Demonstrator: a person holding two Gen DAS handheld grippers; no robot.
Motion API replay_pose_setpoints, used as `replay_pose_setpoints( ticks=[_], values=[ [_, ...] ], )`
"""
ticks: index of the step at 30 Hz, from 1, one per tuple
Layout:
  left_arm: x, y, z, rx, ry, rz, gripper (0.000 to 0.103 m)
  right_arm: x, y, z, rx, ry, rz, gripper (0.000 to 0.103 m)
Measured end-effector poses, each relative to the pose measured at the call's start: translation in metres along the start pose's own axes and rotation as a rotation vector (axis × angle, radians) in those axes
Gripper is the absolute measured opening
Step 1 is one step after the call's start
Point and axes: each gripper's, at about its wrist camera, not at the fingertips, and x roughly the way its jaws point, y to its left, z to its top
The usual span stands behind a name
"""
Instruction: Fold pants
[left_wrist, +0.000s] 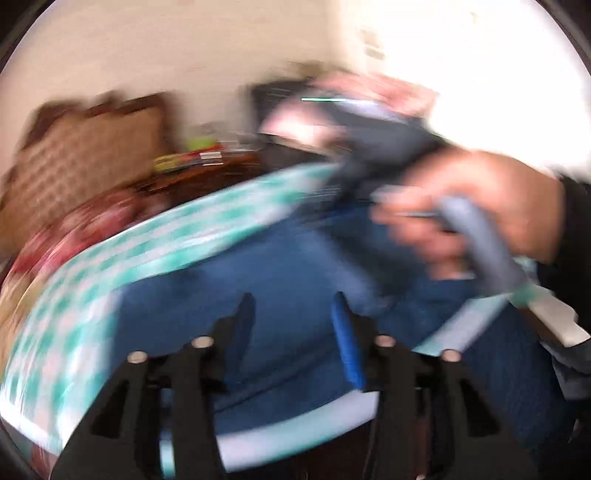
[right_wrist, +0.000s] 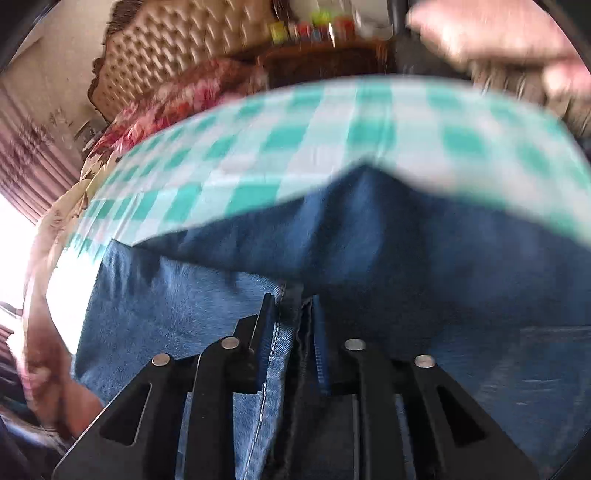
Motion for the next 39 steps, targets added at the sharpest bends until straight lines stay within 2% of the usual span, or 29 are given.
replay_pose_setpoints(
  ticks=[1, 4, 6, 8, 11, 16, 18, 20, 21, 22, 24, 26, 28, 29, 32, 34, 35, 37, 39],
  values=[
    [-0.009, 0.017, -0.009, -0.034, 0.001, 0.055, 0.057, -0.011, 0.007, -0.004, -0.010, -0.033, 0.005, 0.029],
    [-0.027, 0.073, -0.053, -0.148, 0.077, 0.206, 0.058, -0.015, 0.033, -0.015, -0.074, -0.050, 0.005, 0.029],
    [-0.029, 0.084, -0.074, -0.139, 0.129, 0.250, 0.058, -0.007, 0.049, -0.021, -0.133, -0.044, -0.009, 0.029],
    [-0.033, 0.081, -0.084, -0.098, 0.127, 0.286, 0.058, 0.010, 0.057, -0.027, -0.160, 0.014, -0.034, 0.028],
    [-0.027, 0.065, -0.082, -0.006, 0.118, 0.321, 0.058, 0.034, 0.056, -0.036, -0.199, 0.053, -0.143, 0.028],
    [0.021, 0.047, -0.079, 0.230, 0.198, 0.412, 0.059, 0.040, 0.057, -0.046, -0.256, 0.059, -0.185, 0.023],
    [0.040, 0.048, -0.081, 0.276, 0.239, 0.441, 0.059, 0.040, 0.058, -0.047, -0.262, 0.059, -0.192, 0.023],
    [0.047, 0.044, -0.084, 0.358, 0.246, 0.488, 0.063, 0.039, 0.059, -0.049, -0.265, 0.059, -0.193, 0.022],
    [0.049, 0.047, -0.085, 0.373, 0.246, 0.523, 0.063, 0.038, 0.058, -0.049, -0.263, 0.058, -0.191, 0.022],
    [0.047, 0.056, -0.085, 0.341, 0.247, 0.544, 0.067, 0.038, 0.058, -0.050, -0.266, 0.057, -0.189, 0.022],
    [0.048, 0.068, -0.088, 0.312, 0.274, 0.567, 0.073, 0.037, 0.059, -0.051, -0.268, 0.057, -0.191, 0.022],
    [0.045, 0.056, -0.087, 0.387, 0.245, 0.586, 0.072, 0.037, 0.060, -0.050, -0.269, 0.057, -0.194, 0.022],
    [0.042, 0.041, -0.079, 0.435, 0.206, 0.556, 0.073, 0.037, 0.060, -0.050, -0.273, 0.058, -0.194, 0.022],
    [0.045, 0.037, -0.078, 0.451, 0.211, 0.563, 0.073, 0.037, 0.060, -0.050, -0.272, 0.059, -0.192, 0.022],
    [0.059, 0.053, -0.084, 0.468, 0.283, 0.665, 0.073, 0.037, 0.059, -0.050, -0.270, 0.060, -0.187, 0.022],
    [0.054, 0.068, -0.085, 0.423, 0.305, 0.647, 0.076, 0.037, 0.058, -0.050, -0.273, 0.059, -0.181, 0.022],
    [0.053, 0.068, -0.086, 0.442, 0.316, 0.651, 0.077, 0.037, 0.057, -0.050, -0.273, 0.059, -0.179, 0.022],
    [0.054, 0.057, -0.088, 0.532, 0.298, 0.676, 0.077, 0.037, 0.057, -0.049, -0.268, 0.064, -0.178, 0.022],
    [0.053, 0.047, -0.078, 0.562, 0.255, 0.665, 0.077, 0.037, 0.058, -0.049, -0.271, 0.061, -0.181, 0.022]
  ],
)
